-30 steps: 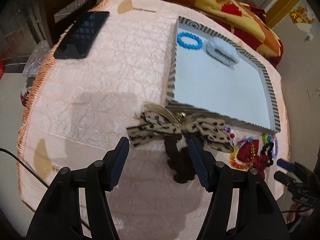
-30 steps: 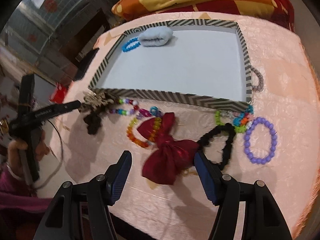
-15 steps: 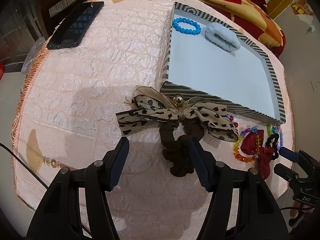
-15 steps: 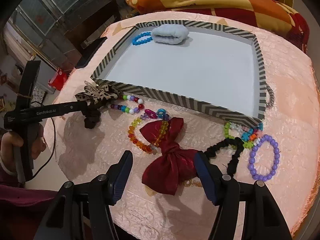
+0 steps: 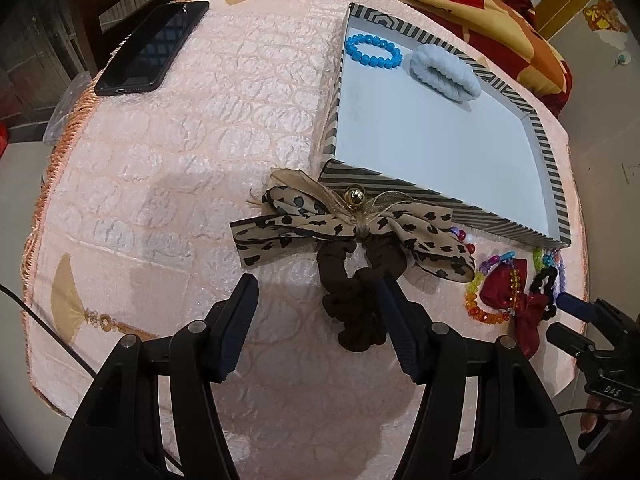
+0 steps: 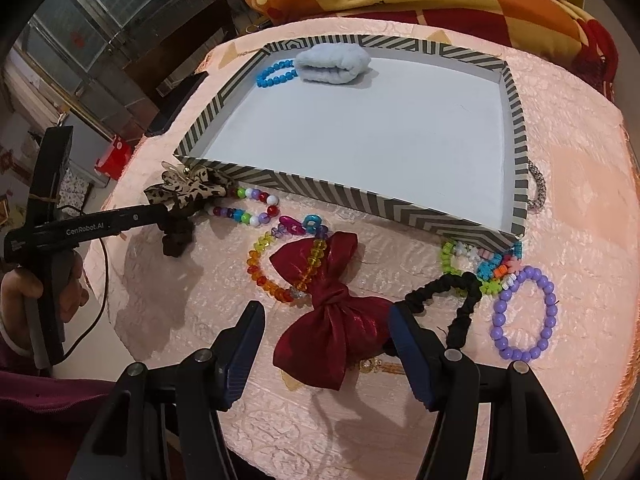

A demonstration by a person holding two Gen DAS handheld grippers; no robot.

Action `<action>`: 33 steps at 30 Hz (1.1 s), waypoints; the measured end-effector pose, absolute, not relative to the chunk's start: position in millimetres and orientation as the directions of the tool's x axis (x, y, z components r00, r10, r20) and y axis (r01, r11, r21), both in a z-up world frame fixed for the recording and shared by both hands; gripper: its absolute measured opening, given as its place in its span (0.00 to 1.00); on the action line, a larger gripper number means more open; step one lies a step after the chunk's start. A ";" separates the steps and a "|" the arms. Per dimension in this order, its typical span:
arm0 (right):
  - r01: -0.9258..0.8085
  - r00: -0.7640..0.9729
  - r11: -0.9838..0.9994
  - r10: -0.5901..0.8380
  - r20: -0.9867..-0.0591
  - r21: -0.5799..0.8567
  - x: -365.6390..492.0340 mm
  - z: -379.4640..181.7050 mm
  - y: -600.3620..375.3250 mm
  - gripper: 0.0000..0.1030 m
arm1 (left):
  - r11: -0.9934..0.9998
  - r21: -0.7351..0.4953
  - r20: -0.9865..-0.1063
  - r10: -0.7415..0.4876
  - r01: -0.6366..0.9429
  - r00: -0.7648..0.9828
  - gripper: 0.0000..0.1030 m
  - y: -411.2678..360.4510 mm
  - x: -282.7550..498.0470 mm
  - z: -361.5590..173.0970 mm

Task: Organize jewelry
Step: 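Move the left gripper to the leopard-print bow while the right moves to the red satin bow, then grasp the leopard-print bow with the left gripper while the right grasps the red satin bow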

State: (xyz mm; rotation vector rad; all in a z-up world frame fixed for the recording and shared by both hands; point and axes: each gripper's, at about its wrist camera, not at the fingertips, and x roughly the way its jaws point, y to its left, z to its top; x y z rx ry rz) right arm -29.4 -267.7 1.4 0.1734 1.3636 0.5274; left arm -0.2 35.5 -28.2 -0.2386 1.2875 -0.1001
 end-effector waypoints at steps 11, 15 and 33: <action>-0.259 0.104 0.873 0.451 -0.887 0.414 -29.0 -3.2 -269.3 0.61 | 0.949 -0.283 -0.919 -0.226 -0.140 0.323 0.69 55.5 17.1 -25.9; -0.272 0.089 0.874 0.439 -0.894 0.402 -27.4 -6.5 -266.2 0.61 | 0.953 -0.284 -0.924 -0.242 -0.108 0.298 0.69 51.5 22.4 -28.2; -0.432 0.015 0.861 0.305 -0.952 0.269 -23.7 -40.0 -229.3 0.25 | 0.988 -0.141 -0.958 -0.153 0.064 0.245 0.68 2.3 15.4 -47.9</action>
